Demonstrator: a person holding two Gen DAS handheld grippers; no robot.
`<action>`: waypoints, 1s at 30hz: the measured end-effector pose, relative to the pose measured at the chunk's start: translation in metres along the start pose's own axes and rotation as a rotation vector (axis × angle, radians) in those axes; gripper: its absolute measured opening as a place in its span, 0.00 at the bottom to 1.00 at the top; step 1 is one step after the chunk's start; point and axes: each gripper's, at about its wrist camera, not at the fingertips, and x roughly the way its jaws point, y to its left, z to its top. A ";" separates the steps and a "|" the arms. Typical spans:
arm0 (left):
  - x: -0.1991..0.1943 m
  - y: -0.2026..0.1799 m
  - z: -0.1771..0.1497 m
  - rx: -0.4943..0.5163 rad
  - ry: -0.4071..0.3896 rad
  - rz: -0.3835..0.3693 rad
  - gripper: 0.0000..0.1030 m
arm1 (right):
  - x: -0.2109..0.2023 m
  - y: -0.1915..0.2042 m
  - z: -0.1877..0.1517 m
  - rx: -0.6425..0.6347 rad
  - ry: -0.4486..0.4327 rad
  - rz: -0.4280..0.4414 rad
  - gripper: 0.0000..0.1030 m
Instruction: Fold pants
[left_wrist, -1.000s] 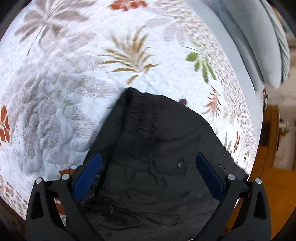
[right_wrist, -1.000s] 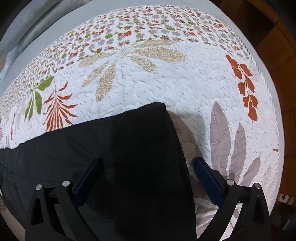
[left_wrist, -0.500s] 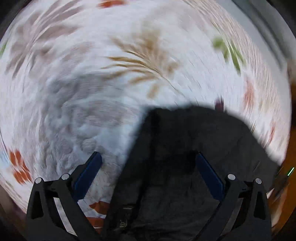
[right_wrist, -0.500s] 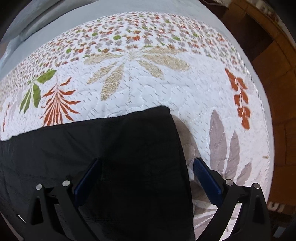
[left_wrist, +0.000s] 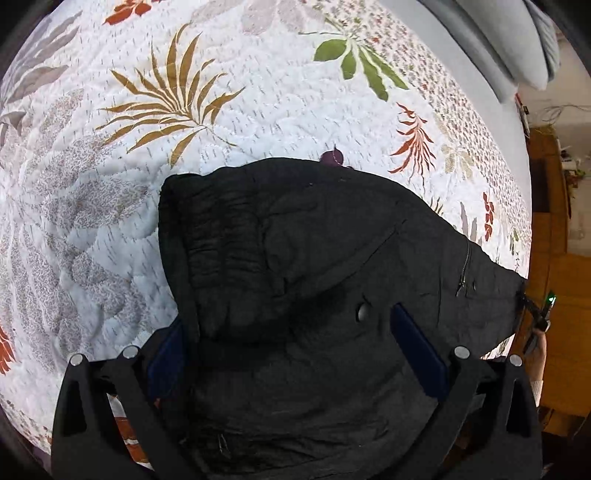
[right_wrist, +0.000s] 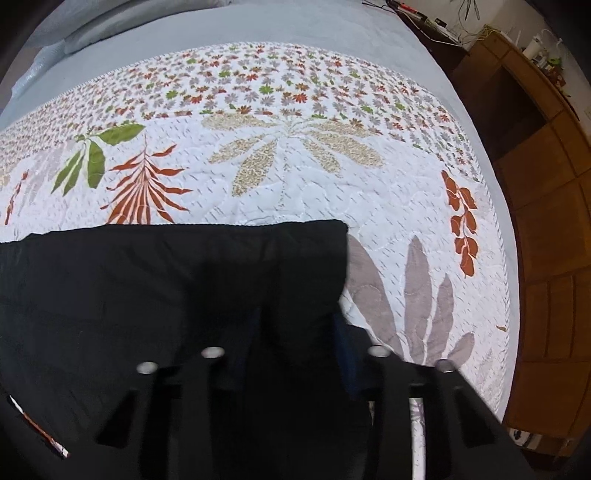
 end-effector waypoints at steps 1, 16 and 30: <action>-0.001 -0.001 -0.002 0.002 -0.012 0.004 0.97 | -0.002 -0.005 0.000 0.000 -0.004 0.005 0.24; 0.005 -0.037 -0.019 0.095 -0.127 0.036 0.97 | -0.150 0.018 -0.087 -0.139 -0.325 0.150 0.14; -0.022 -0.033 -0.059 0.141 -0.289 -0.121 0.96 | -0.198 0.047 -0.313 -0.187 -0.422 0.317 0.14</action>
